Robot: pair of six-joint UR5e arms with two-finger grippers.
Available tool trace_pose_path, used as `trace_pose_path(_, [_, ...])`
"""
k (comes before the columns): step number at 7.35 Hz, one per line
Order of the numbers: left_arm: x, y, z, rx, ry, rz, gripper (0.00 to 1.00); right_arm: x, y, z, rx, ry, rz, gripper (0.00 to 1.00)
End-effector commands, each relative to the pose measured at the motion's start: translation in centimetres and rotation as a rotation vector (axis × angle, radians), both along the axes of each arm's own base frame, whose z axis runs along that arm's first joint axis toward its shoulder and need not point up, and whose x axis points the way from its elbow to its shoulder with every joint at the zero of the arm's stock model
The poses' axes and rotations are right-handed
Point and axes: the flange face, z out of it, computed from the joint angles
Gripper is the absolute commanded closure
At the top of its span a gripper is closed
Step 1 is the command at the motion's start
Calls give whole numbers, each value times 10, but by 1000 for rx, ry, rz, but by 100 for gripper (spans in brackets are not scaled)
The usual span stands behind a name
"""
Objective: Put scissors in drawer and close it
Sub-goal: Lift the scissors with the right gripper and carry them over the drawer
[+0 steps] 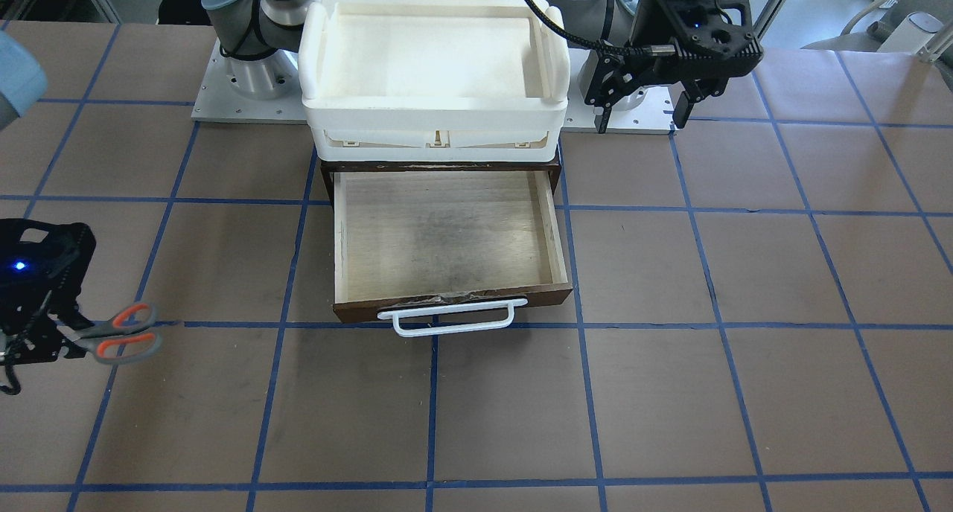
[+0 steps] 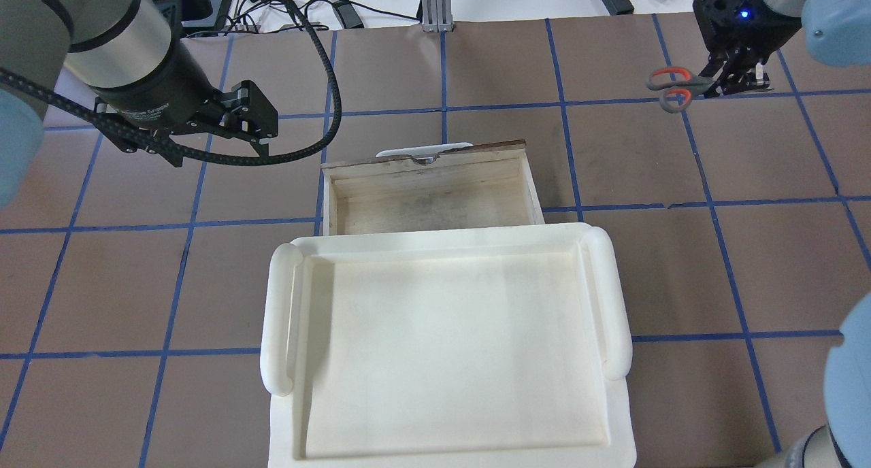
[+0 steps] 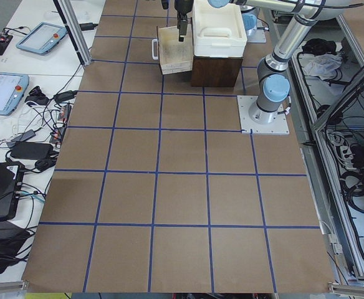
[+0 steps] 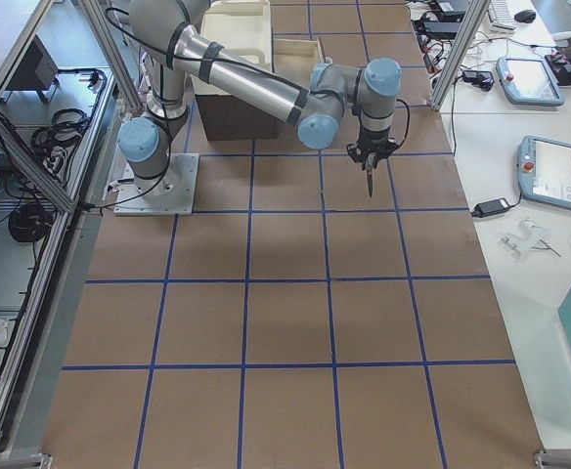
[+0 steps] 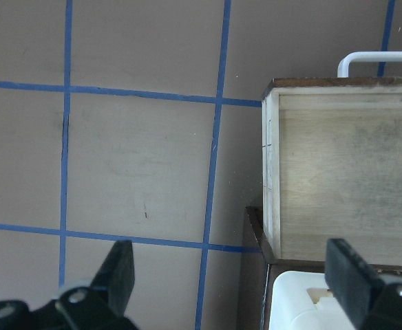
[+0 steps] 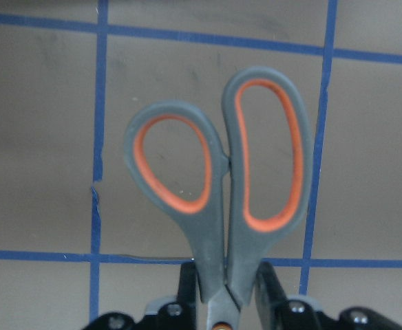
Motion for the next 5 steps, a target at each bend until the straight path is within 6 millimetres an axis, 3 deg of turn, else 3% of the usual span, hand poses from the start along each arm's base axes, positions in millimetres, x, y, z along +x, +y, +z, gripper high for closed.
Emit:
trace_pose_path(1, [0,0,0,1,0,0,0,99,29,33,17,6,-24,100])
trace_pose_path(2, [0,0,0,1,0,0,0,138,39,40,9,6,-45,100])
trace_pose_path(4, [-1,0,0,-1,0,-1,0,230,66,38,12,45,-44,100])
trace_pose_path(5, [-1,0,0,-2,0,-1,0,266,80,32,7,81,-45,100])
